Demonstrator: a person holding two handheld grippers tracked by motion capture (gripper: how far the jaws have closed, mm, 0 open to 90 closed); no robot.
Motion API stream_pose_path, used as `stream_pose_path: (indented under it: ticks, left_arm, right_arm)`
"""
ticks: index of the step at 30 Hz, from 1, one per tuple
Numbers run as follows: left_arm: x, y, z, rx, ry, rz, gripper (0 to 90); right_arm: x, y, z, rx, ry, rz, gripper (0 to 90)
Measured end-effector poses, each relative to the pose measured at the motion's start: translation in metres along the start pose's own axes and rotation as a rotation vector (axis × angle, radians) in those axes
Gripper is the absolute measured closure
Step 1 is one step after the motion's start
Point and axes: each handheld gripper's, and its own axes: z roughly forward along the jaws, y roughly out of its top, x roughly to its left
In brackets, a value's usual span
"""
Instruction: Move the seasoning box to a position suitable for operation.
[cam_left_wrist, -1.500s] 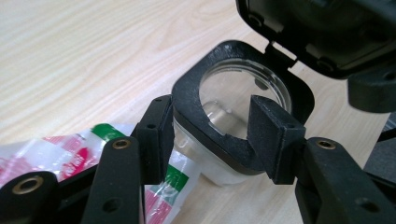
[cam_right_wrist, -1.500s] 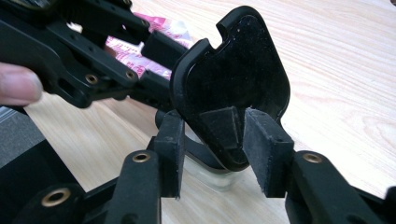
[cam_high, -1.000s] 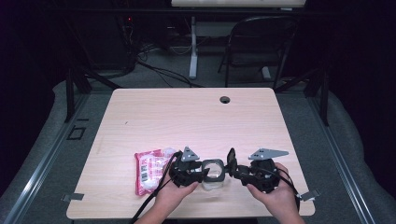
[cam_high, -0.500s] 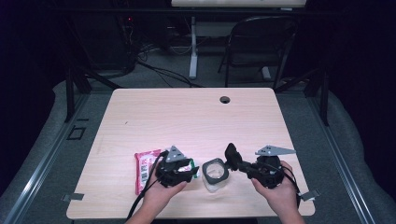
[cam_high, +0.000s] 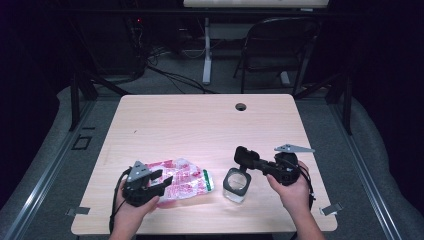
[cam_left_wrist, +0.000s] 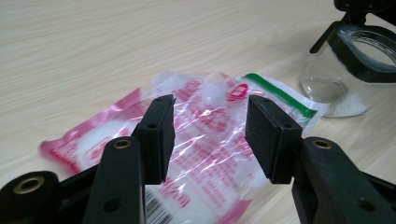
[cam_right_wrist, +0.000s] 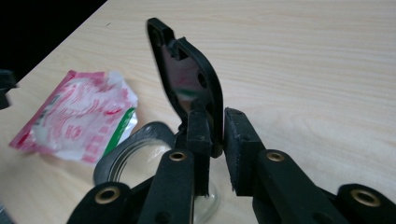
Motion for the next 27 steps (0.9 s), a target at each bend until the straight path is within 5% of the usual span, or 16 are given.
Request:
stream_pose_path:
  ticks: [9, 19, 24, 27]
  left_arm:
    - [0.031, -0.025, -0.004, 0.016, 0.027, -0.088, 52.3]
    - [0.036, -0.031, -0.005, 0.014, 0.038, -0.098, 52.2]
    - [0.037, -0.033, -0.002, 0.023, 0.041, -0.100, 52.2]
    - [0.037, -0.034, 0.000, 0.039, 0.039, -0.095, 52.5]
  right_arm:
    - [0.000, 0.004, 0.029, 0.002, 0.082, 0.007, 79.1]
    - [0.006, -0.005, 0.037, 0.027, 0.133, 0.005, 73.5]
    - [0.009, -0.011, 0.034, 0.030, 0.129, 0.007, 69.1]
    - [0.013, -0.022, 0.036, 0.054, 0.088, -0.012, 68.2]
